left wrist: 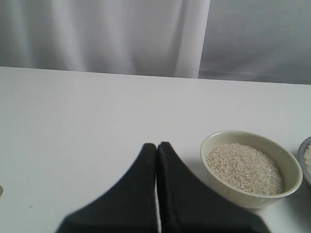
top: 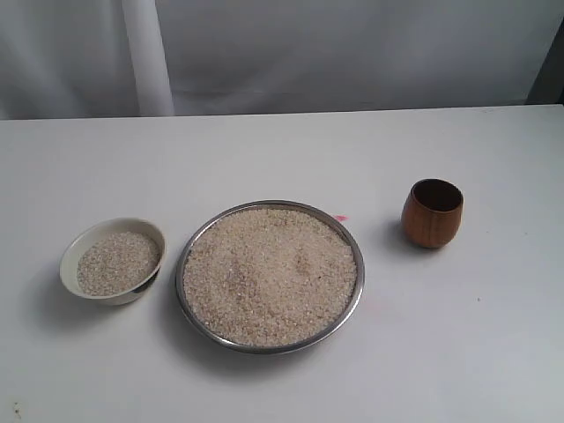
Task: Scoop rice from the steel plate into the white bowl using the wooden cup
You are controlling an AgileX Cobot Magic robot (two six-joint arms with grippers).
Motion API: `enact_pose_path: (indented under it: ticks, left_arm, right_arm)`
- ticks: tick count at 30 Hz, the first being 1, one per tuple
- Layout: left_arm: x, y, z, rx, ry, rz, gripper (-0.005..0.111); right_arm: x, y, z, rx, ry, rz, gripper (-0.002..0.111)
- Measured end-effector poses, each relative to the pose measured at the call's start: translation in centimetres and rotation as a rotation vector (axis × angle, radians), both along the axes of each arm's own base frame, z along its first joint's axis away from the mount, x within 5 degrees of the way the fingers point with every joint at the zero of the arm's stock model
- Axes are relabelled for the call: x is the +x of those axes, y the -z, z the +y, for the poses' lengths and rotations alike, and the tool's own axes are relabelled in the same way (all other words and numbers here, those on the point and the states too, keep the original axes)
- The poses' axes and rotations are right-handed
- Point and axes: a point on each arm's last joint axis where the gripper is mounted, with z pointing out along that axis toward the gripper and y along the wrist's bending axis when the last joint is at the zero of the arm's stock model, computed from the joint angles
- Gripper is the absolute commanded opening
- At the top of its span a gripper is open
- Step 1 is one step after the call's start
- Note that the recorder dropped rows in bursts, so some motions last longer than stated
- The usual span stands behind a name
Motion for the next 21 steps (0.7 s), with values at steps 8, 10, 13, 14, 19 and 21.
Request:
enact_pose_path:
  ticks: [8, 10, 13, 14, 19, 21]
  left_arm:
    - [0.0, 0.0, 0.0, 0.000, 0.000, 0.000, 0.000]
    - [0.0, 0.0, 0.0, 0.000, 0.000, 0.000, 0.000]
    - [0.0, 0.0, 0.0, 0.000, 0.000, 0.000, 0.000]
    - [0.0, 0.0, 0.0, 0.000, 0.000, 0.000, 0.000]
    - [0.0, 0.0, 0.0, 0.000, 0.000, 0.000, 0.000]
    - [0.0, 0.0, 0.0, 0.000, 0.000, 0.000, 0.000]
  right_arm:
    - [0.0, 0.0, 0.0, 0.000, 0.000, 0.000, 0.000]
    - [0.0, 0.0, 0.0, 0.000, 0.000, 0.000, 0.000]
    - [0.0, 0.0, 0.0, 0.000, 0.000, 0.000, 0.000]
    - [0.0, 0.0, 0.0, 0.001, 0.000, -0.005, 0.000]
    - [0.0, -1.2, 0.0, 0.029, 0.002, -0.129, 0.000]
    - [-0.1, -2.0, 0.0, 0.057, 0.003, -0.216, 0.000]
